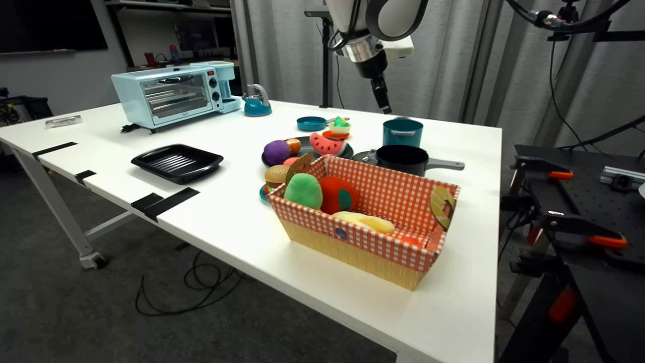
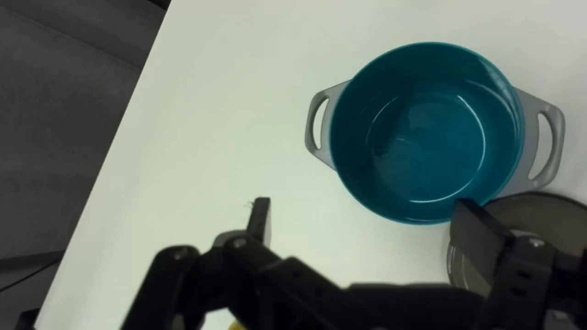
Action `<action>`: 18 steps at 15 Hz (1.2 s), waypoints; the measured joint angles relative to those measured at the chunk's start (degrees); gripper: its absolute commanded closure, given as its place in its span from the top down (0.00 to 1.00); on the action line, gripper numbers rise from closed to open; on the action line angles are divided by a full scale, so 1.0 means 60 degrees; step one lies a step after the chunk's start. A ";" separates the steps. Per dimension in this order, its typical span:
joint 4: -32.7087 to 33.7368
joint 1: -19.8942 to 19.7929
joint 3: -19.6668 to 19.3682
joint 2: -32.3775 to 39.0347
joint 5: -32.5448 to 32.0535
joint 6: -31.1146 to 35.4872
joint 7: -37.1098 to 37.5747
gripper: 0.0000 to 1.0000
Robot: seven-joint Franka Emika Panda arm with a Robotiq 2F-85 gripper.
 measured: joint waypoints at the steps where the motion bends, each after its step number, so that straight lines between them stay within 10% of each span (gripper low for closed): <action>1: -0.0113 -0.0038 0.0094 -0.0039 0.0000 -0.0001 -0.0388 1.00; 18: -0.2205 -0.0241 0.1351 -0.0273 -0.0165 0.2305 -0.4101 1.00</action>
